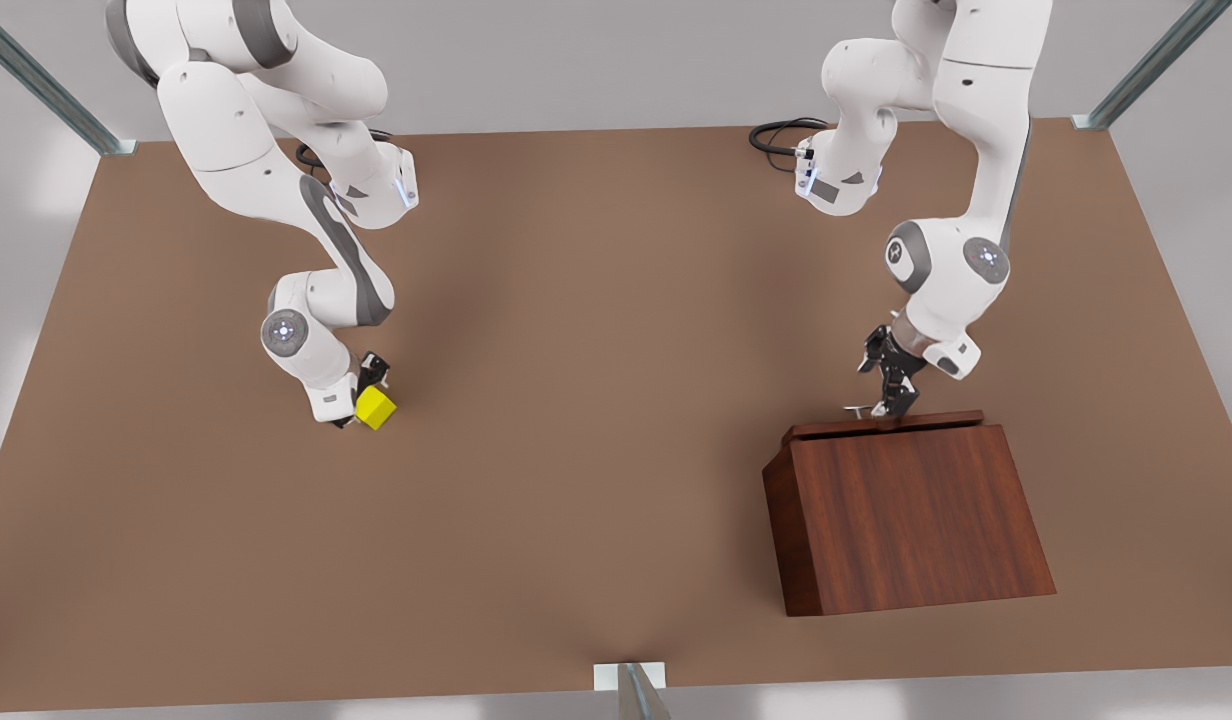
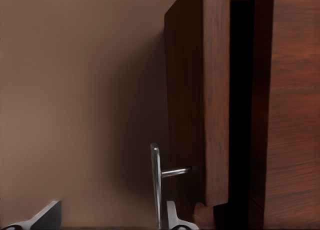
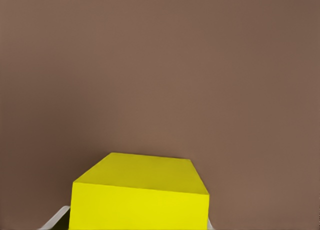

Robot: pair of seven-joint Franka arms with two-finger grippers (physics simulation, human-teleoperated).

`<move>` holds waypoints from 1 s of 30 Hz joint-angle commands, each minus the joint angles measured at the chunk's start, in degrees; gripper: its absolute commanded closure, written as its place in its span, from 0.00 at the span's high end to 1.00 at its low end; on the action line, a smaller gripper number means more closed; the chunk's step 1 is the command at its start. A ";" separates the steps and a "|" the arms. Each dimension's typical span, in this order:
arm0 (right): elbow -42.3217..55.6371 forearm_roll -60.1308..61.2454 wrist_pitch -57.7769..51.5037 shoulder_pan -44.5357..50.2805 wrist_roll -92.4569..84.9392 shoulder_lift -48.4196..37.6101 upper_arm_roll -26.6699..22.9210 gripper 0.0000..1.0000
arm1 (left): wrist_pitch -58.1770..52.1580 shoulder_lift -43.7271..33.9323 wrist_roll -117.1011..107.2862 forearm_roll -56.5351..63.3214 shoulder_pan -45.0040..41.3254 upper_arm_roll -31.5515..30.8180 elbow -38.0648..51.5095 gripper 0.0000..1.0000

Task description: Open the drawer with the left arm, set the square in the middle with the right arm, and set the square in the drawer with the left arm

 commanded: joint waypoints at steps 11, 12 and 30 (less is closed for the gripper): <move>0.09 0.00 0.00 -0.12 -0.09 0.17 0.00 0.67 | -0.70 -3.53 -1.40 0.00 -0.61 0.00 -3.71 1.00; 0.18 -0.09 -0.09 -0.12 -0.09 0.17 0.00 0.67 | -1.05 -3.97 -2.02 0.00 -0.61 0.00 -3.89 1.00; 16.78 -0.09 -11.78 13.58 28.12 -0.62 10.20 0.67 | -3.86 -11.17 -4.13 0.00 -1.05 0.00 -10.21 1.00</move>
